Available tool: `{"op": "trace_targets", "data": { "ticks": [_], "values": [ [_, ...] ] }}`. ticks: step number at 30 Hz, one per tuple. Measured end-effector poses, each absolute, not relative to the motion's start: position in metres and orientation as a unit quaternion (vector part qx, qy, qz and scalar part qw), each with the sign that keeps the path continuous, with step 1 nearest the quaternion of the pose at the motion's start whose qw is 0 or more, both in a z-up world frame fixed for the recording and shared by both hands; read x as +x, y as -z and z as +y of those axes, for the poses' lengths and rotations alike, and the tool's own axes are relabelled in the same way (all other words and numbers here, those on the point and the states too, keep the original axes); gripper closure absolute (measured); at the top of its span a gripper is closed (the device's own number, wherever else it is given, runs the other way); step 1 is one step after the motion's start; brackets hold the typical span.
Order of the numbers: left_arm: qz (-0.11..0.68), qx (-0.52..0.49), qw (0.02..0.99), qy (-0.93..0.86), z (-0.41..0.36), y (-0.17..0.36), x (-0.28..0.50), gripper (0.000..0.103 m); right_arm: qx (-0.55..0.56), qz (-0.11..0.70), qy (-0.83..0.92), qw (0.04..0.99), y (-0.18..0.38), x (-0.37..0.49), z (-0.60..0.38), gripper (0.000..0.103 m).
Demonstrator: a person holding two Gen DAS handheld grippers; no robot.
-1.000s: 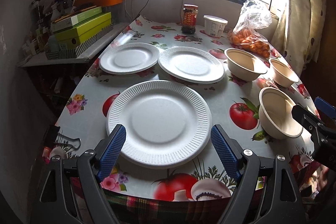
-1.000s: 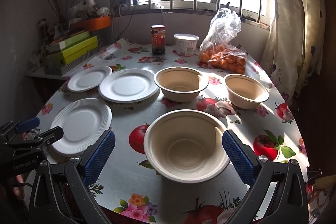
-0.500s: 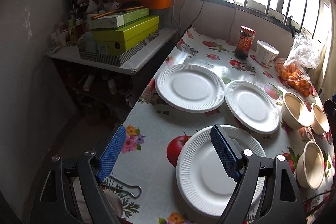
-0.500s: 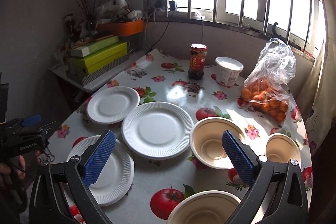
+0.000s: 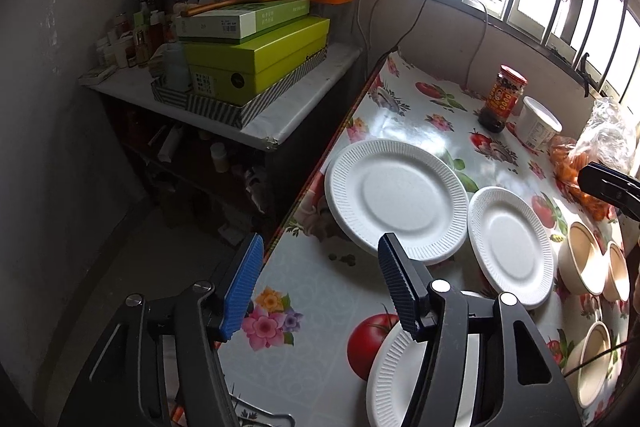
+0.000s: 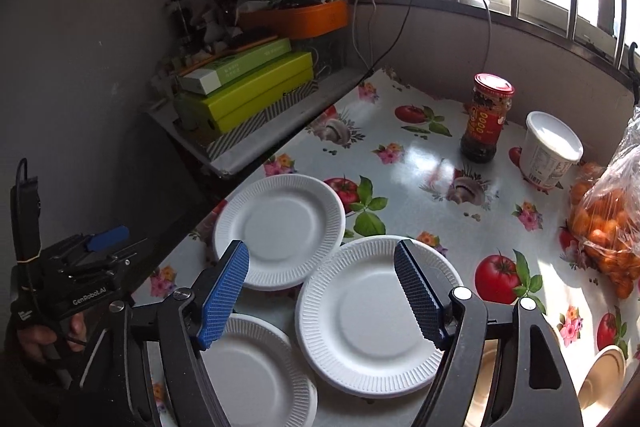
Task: Organize plates and bowls
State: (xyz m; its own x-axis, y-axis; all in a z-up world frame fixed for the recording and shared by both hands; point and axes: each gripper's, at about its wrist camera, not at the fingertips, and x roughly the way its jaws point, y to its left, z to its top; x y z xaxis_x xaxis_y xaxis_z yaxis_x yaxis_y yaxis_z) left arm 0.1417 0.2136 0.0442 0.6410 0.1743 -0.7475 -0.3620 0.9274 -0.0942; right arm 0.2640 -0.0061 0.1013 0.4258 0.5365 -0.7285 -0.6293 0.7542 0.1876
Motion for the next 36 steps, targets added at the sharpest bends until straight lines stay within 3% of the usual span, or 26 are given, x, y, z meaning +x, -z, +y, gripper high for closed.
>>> {"op": "trace_targets", "data": {
  "ticks": [4,9,16,21,24,26,29,34,36],
  "values": [
    [0.409,-0.120,0.893,-0.144,0.222,-0.039,0.160,0.042,-0.064,0.437,-0.354,0.825,-0.085,0.297,0.021,0.033],
    [0.449,-0.147,0.873,-0.121,0.233,-0.018,0.185,0.042,-0.062,0.482,-0.344,0.804,-0.051,0.333,0.040,0.034],
    [0.459,-0.166,0.866,-0.112,0.236,-0.001,0.203,0.042,-0.068,0.516,-0.329,0.788,-0.011,0.361,0.055,0.049],
    [0.470,-0.188,0.857,-0.097,0.237,0.008,0.212,0.043,-0.050,0.534,-0.317,0.783,0.005,0.375,0.057,0.053],
    [0.475,-0.188,0.854,-0.101,0.237,0.011,0.217,0.054,-0.043,0.544,-0.318,0.775,0.012,0.380,0.058,0.061],
    [0.480,-0.189,0.851,-0.100,0.237,0.014,0.220,0.056,-0.033,0.550,-0.320,0.770,0.016,0.382,0.058,0.061],
    [0.485,-0.196,0.847,-0.096,0.237,0.019,0.223,0.071,-0.020,0.555,-0.321,0.767,0.020,0.384,0.059,0.065],
    [0.487,-0.213,0.843,-0.090,0.237,0.025,0.224,0.074,-0.016,0.558,-0.324,0.764,0.024,0.384,0.059,0.072],
    [0.487,-0.215,0.842,-0.087,0.238,0.026,0.225,0.082,-0.016,0.558,-0.326,0.763,0.024,0.384,0.060,0.079]
  ]
}}
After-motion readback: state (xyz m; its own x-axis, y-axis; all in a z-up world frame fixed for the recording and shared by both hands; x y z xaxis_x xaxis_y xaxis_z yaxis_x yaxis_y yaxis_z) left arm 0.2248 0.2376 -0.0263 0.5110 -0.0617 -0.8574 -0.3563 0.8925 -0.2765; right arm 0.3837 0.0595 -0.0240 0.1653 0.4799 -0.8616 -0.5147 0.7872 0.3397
